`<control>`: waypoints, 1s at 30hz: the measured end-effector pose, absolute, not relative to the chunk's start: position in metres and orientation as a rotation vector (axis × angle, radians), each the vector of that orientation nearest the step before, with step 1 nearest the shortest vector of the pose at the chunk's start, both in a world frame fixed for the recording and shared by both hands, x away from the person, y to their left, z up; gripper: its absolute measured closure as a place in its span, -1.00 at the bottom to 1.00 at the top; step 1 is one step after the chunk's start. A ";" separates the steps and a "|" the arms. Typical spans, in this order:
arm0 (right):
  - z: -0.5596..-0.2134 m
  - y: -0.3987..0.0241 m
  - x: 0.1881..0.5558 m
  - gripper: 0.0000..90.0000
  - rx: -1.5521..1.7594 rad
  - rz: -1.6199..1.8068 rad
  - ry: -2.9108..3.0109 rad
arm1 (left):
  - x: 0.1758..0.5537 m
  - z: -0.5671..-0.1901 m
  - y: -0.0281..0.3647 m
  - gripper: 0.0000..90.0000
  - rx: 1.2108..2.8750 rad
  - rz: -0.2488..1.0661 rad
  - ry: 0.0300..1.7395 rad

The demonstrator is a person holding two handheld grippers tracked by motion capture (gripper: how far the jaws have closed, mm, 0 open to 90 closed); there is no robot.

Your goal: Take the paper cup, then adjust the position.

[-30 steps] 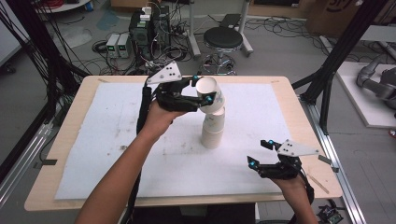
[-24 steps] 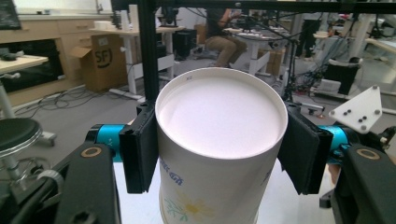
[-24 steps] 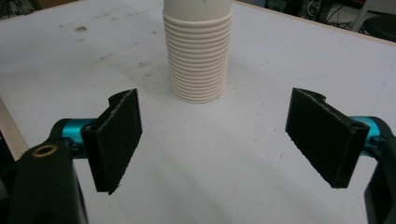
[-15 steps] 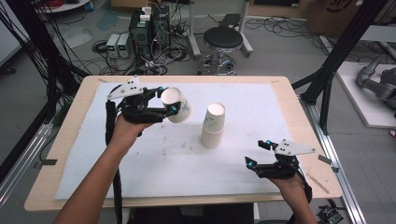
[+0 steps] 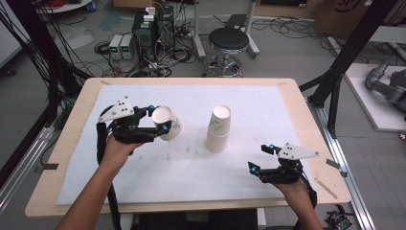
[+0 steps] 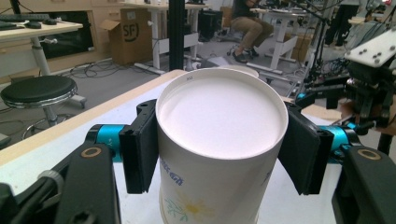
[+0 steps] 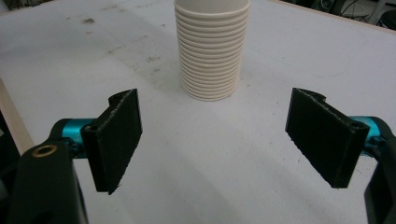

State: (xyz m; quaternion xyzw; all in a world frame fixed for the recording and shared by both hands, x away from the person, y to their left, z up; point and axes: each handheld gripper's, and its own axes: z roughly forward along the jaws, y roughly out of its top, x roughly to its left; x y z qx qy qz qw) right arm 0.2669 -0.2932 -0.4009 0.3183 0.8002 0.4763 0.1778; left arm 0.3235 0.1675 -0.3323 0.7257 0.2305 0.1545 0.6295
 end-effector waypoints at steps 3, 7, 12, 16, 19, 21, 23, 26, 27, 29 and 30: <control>-0.399 -0.294 0.267 -0.59 0.889 1.360 2.261 | 0.320 -0.336 0.167 -0.20 1.662 0.347 0.528; -0.399 -0.293 0.267 -0.59 0.887 1.384 2.268 | 0.318 -0.338 0.165 -0.20 1.671 0.339 0.518; -0.399 -0.286 0.266 -0.59 0.871 1.411 2.297 | 0.314 -0.341 0.161 -0.20 1.689 0.340 0.501; -0.397 -0.277 0.265 -0.59 0.828 1.444 2.325 | 0.311 -0.348 0.155 -0.20 1.713 0.320 0.483; -0.397 -0.266 0.266 -0.59 0.782 1.448 2.359 | 0.308 -0.354 0.147 -0.20 1.726 0.291 0.460; -0.397 -0.261 0.266 -0.59 0.758 1.453 2.377 | 0.308 -0.355 0.143 -0.20 1.739 0.279 0.450; -0.397 -0.256 0.267 -0.59 0.736 1.465 2.385 | 0.308 -0.355 0.140 -0.20 1.746 0.265 0.440; -0.397 -0.251 0.268 -0.58 0.722 1.471 2.407 | 0.308 -0.356 0.135 -0.20 1.752 0.248 0.436; -0.397 -0.246 0.270 -0.58 0.702 1.470 2.421 | 0.309 -0.358 0.131 -0.20 1.766 0.233 0.425; -0.396 -0.242 0.272 -0.58 0.683 1.475 2.435 | 0.309 -0.360 0.125 -0.20 1.775 0.213 0.408; -0.396 -0.242 0.272 -0.58 0.683 1.475 2.435 | 0.309 -0.360 0.125 -0.20 1.775 0.213 0.408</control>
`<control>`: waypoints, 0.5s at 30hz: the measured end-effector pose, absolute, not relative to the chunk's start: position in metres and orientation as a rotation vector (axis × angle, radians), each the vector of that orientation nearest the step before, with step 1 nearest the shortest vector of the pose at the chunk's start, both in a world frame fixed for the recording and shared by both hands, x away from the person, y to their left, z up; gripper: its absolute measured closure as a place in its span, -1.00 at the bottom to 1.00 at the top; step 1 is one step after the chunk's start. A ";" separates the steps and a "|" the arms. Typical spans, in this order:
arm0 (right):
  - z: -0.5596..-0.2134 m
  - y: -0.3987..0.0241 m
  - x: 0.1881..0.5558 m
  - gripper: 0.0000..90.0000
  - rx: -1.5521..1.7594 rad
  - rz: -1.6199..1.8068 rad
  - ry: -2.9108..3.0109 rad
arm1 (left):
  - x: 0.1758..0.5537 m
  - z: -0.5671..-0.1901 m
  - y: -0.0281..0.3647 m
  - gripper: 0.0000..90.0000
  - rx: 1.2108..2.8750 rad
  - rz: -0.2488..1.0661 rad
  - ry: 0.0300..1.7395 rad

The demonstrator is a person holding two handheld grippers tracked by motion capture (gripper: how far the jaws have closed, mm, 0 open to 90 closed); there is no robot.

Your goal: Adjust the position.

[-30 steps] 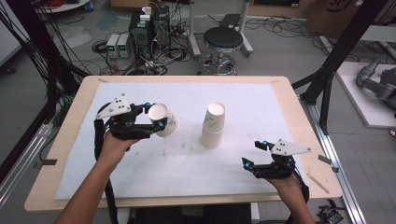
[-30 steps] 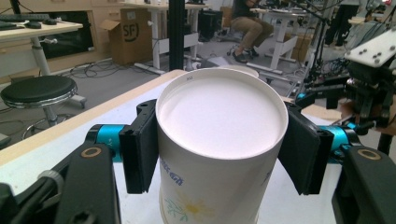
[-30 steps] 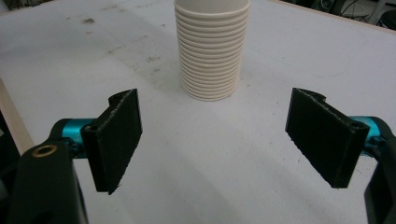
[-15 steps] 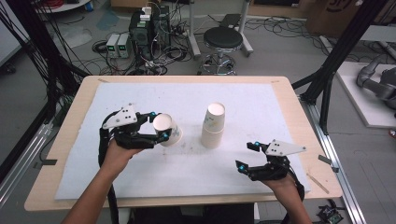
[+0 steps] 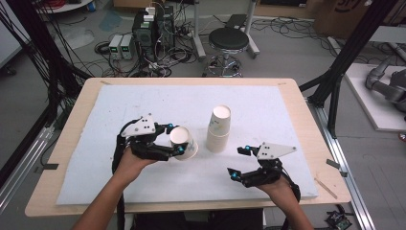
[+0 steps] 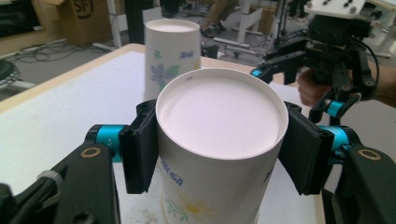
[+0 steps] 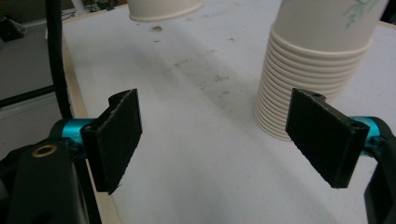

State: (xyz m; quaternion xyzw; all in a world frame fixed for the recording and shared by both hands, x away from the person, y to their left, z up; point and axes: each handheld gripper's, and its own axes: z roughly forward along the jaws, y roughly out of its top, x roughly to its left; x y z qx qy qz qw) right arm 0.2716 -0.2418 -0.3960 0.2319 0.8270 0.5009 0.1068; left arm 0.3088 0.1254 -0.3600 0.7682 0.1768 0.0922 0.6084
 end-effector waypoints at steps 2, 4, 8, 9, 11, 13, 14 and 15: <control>-0.395 -0.237 0.273 -0.58 0.661 1.484 2.449 | 0.308 -0.362 0.121 -0.21 1.784 0.194 0.394; -0.393 -0.232 0.275 -0.58 0.640 1.490 2.456 | 0.306 -0.363 0.116 -0.21 1.793 0.173 0.376; -0.390 -0.220 0.278 -0.58 0.592 1.525 2.472 | 0.304 -0.364 0.109 -0.21 1.797 0.146 0.346; -0.390 -0.217 0.279 -0.58 0.581 1.532 2.479 | 0.303 -0.363 0.108 -0.21 1.800 0.145 0.335; -0.389 -0.211 0.280 -0.58 0.559 1.540 2.485 | 0.301 -0.363 0.106 -0.21 1.801 0.135 0.328; -0.388 -0.206 0.281 -0.58 0.536 1.551 2.489 | 0.300 -0.363 0.105 -0.21 1.803 0.129 0.326; -0.388 -0.204 0.281 -0.58 0.532 1.555 2.492 | 0.299 -0.363 0.105 -0.21 1.803 0.124 0.325; -0.388 -0.203 0.281 -0.58 0.523 1.559 2.495 | 0.299 -0.363 0.104 -0.21 1.804 0.123 0.323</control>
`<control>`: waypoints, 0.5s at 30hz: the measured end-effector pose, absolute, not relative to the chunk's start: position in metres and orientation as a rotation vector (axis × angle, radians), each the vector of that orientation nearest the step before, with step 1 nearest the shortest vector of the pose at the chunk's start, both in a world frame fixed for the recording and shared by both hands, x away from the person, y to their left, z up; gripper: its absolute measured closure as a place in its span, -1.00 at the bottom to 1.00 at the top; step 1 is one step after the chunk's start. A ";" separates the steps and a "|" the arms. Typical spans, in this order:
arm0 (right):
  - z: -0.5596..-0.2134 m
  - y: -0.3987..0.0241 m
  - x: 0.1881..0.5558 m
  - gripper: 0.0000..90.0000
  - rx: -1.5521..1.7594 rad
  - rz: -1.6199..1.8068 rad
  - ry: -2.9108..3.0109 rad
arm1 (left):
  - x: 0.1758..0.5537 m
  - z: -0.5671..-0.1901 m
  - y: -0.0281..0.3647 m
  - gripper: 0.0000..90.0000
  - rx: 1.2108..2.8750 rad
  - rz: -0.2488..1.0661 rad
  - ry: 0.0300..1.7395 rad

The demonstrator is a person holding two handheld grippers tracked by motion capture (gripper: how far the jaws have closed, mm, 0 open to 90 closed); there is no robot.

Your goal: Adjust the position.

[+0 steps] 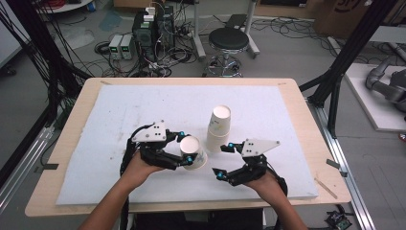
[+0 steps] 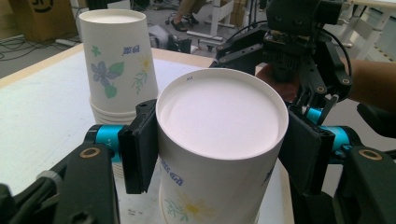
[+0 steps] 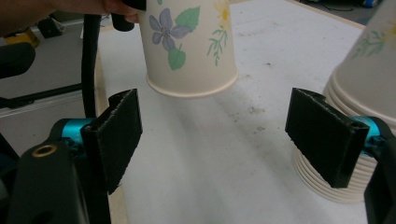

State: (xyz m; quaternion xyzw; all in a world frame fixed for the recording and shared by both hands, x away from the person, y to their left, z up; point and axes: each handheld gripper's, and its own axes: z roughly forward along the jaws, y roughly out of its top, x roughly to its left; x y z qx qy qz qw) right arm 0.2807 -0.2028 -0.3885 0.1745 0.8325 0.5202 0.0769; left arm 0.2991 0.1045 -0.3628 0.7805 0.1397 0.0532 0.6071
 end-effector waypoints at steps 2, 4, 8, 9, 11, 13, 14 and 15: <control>-0.389 -0.200 0.281 -0.58 0.509 1.561 2.496 | 0.299 -0.362 0.104 -0.21 1.804 0.110 0.315; -0.390 -0.197 0.281 -0.58 0.502 1.573 2.505 | 0.298 -0.362 0.102 -0.21 1.803 0.098 0.305; -0.391 -0.192 0.281 -0.58 0.467 1.594 2.514 | 0.296 -0.363 0.097 -0.20 1.813 0.073 0.273; -0.391 -0.190 0.281 -0.58 0.457 1.601 2.518 | 0.296 -0.363 0.094 -0.20 1.808 0.062 0.263; -0.392 -0.187 0.280 -0.58 0.435 1.623 2.523 | 0.294 -0.364 0.090 -0.20 1.805 0.045 0.240; -0.394 -0.184 0.279 -0.58 0.419 1.639 2.529 | 0.293 -0.364 0.085 -0.20 1.800 0.029 0.222; -0.394 -0.183 0.279 -0.58 0.408 1.641 2.534 | 0.293 -0.365 0.084 -0.20 1.802 0.024 0.214; -0.394 -0.182 0.278 -0.58 0.406 1.644 2.539 | 0.292 -0.365 0.082 -0.20 1.805 0.019 0.209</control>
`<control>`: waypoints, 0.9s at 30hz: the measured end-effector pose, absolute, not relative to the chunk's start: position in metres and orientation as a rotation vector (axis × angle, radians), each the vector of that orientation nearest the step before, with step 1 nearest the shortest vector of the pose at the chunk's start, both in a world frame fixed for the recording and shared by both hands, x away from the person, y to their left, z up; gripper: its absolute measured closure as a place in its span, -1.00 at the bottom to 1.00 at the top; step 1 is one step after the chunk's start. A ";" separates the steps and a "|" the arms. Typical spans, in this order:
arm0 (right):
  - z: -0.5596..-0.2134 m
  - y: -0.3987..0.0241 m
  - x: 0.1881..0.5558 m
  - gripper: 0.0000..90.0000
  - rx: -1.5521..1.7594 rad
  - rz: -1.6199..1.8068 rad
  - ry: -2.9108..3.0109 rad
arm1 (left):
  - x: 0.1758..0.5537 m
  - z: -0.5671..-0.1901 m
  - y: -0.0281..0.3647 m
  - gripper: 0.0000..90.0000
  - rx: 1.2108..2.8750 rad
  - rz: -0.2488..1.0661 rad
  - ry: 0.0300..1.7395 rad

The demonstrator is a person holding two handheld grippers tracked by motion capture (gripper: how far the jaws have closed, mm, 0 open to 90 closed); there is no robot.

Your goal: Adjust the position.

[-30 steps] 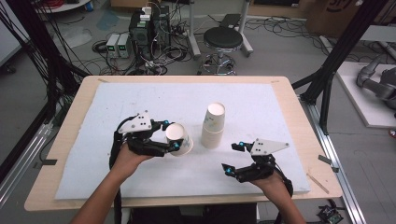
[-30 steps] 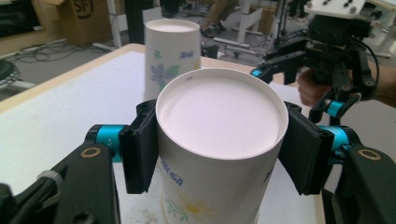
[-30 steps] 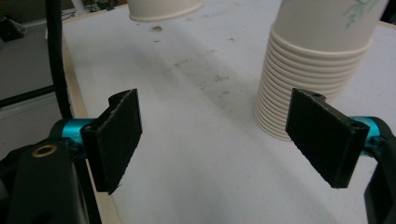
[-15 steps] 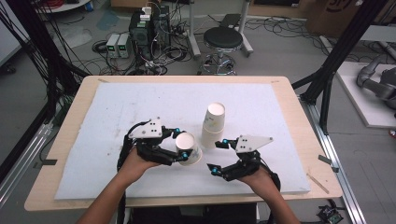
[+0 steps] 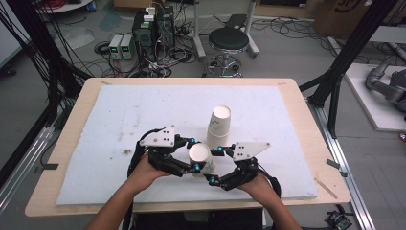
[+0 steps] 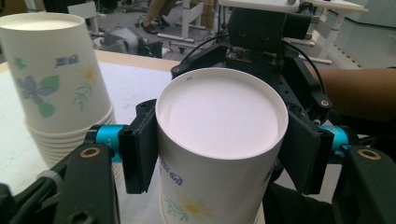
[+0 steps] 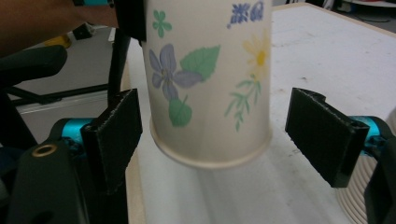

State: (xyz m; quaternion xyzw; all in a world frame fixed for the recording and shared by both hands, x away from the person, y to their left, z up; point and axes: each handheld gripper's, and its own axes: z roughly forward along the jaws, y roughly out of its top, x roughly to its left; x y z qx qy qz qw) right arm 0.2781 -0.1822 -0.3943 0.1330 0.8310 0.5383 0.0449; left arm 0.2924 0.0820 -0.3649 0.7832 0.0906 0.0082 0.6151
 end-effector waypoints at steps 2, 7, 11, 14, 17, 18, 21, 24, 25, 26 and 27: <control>-0.395 -0.182 0.278 -0.58 0.402 1.648 2.540 | 0.292 -0.366 0.080 -0.20 1.805 0.011 0.204; -0.396 -0.182 0.277 -0.57 0.389 1.675 2.540 | 0.291 -0.366 0.077 -0.20 1.790 -0.013 0.194; -0.397 -0.181 0.278 -0.57 0.380 1.688 2.552 | 0.291 -0.367 0.076 -0.20 1.771 -0.032 0.191; -0.399 -0.180 0.278 -0.46 0.372 1.708 2.562 | 0.291 -0.369 0.075 -0.20 1.757 -0.043 0.186; -0.402 -0.180 0.280 -0.38 0.369 1.735 2.579 | 0.291 -0.370 0.075 -0.20 1.752 -0.042 0.182; -0.403 -0.180 0.280 -0.36 0.363 1.740 2.578 | 0.291 -0.370 0.075 -0.20 1.756 -0.042 0.177; -0.402 -0.180 0.280 -0.25 0.339 1.715 2.595 | 0.290 -0.371 0.075 -0.20 1.777 -0.029 0.159; -0.402 -0.180 0.280 -0.22 0.333 1.684 2.617 | 0.290 -0.370 0.075 -0.36 1.806 -0.003 0.177; -0.401 -0.180 0.280 -0.21 0.328 1.676 2.623 | 0.290 -0.369 0.076 -0.56 1.822 0.002 0.200; -0.401 -0.181 0.280 -0.20 0.322 1.666 2.624 | 0.290 -0.369 0.076 -0.67 1.833 0.010 0.215; -0.400 -0.181 0.280 -0.19 0.318 1.660 2.627 | 0.291 -0.369 0.078 -0.67 1.842 0.014 0.218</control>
